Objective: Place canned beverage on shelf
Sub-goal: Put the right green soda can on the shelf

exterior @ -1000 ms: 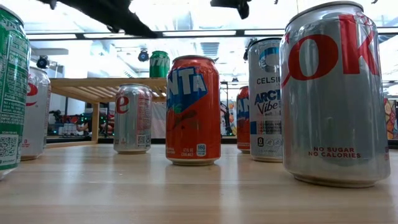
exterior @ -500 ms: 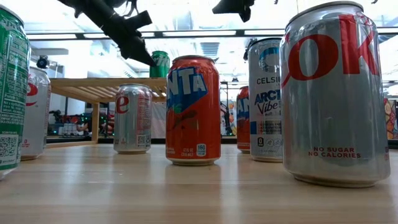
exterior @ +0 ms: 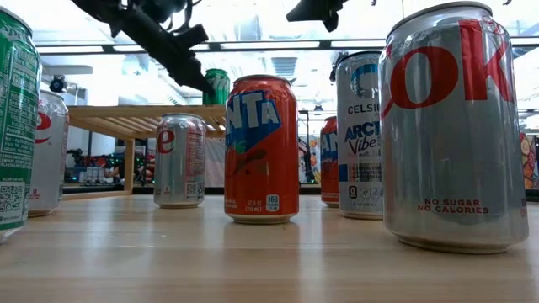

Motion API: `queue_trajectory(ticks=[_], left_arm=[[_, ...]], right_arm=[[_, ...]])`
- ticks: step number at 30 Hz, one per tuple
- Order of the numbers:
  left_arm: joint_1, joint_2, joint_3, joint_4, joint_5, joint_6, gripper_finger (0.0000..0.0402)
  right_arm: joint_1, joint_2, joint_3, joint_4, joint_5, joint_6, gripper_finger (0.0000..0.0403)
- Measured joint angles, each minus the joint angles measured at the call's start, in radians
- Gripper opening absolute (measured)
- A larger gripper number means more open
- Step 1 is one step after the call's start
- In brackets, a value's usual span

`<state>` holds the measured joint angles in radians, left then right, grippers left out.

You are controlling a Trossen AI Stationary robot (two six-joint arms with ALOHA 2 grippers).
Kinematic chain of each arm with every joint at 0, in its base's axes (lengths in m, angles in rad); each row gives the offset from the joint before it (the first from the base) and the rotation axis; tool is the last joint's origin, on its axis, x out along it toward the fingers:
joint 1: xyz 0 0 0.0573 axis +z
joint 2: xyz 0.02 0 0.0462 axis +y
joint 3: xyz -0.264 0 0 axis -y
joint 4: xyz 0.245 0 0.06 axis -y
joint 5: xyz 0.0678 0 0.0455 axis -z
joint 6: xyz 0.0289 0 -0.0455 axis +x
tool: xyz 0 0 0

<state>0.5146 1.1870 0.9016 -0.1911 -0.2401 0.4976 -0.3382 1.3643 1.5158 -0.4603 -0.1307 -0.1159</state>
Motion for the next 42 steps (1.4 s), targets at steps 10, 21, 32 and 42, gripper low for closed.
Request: queue_trajectory(ticks=[10, 21, 32, 42], left_arm=[[0.034, 0.043, 0.0, 0.018, -0.002, 0.01, 0.0], [0.051, 0.045, 0.0, 0.031, -0.003, 0.01, 0.0], [0.053, 0.088, 0.0, 0.082, -0.012, 0.009, 0.0], [0.07, 0.103, 0.0, 0.091, -0.015, 0.001, 0.0]], right_arm=[[0.0, 0.0, 0.0, 0.0, 0.0, 0.001, 0.0009], [0.0, 0.0, 0.0, 0.0, 0.0, 0.01, 0.0009], [0.0, 0.0, 0.0, 0.0, 0.0, 0.011, 0.0009], [0.0, 0.0, 0.0, 0.0, 0.0, 0.01, 0.0009]])
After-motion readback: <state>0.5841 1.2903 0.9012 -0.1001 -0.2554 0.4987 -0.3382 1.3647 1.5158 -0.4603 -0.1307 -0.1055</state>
